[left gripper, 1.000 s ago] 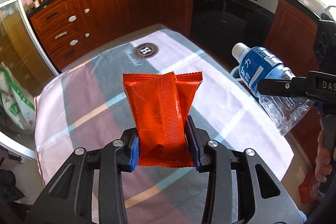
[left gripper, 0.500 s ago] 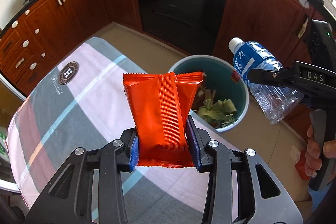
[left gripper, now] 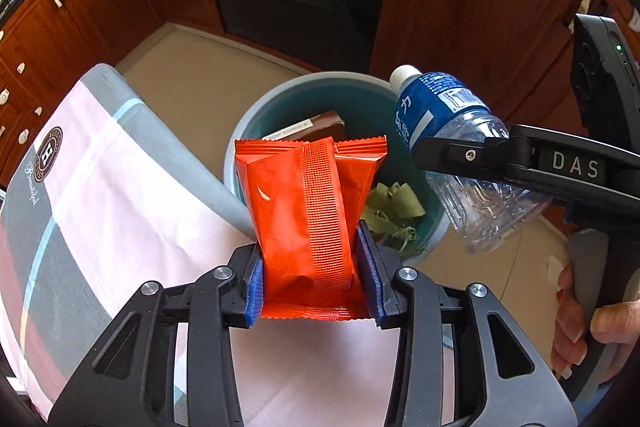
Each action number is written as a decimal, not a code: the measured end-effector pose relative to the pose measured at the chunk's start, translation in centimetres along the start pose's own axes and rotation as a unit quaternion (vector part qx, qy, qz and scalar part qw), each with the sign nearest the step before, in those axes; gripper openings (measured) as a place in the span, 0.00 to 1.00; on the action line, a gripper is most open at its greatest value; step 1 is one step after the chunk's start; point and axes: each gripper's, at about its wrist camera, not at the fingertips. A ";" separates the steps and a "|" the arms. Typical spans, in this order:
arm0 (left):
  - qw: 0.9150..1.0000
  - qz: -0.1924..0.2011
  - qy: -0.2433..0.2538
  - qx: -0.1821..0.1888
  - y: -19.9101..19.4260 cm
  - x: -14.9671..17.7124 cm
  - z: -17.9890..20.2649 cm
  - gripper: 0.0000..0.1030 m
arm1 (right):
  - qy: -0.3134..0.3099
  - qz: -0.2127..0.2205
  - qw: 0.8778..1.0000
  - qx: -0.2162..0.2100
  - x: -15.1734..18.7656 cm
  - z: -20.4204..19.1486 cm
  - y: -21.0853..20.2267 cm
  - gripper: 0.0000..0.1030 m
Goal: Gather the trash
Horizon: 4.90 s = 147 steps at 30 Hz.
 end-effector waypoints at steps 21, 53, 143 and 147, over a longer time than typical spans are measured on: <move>1.000 -0.006 0.000 0.002 0.8 -1.4 -0.3 0.83 | 0.028 0.004 1.000 0.012 -0.5 0.3 1.2 0.82; 0.997 0.081 -0.017 0.004 -11.7 4.9 0.1 0.96 | -0.145 0.060 0.979 0.130 6.2 -6.7 -10.4 0.93; 0.996 0.056 -0.043 -0.046 -11.9 10.5 -0.4 0.96 | -0.215 0.025 0.950 0.225 11.8 -6.2 -9.4 0.93; 0.997 0.055 -0.041 -0.043 -12.1 10.6 -0.4 0.96 | -0.214 0.025 0.950 0.225 11.7 -6.2 -9.5 0.93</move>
Point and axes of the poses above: each gripper's, at about its wrist camera, not at the fingertips, and y roughly the way its jaws point, z to its right, x to its underside, and after that the axes turned 7 degrees about x, right-handed
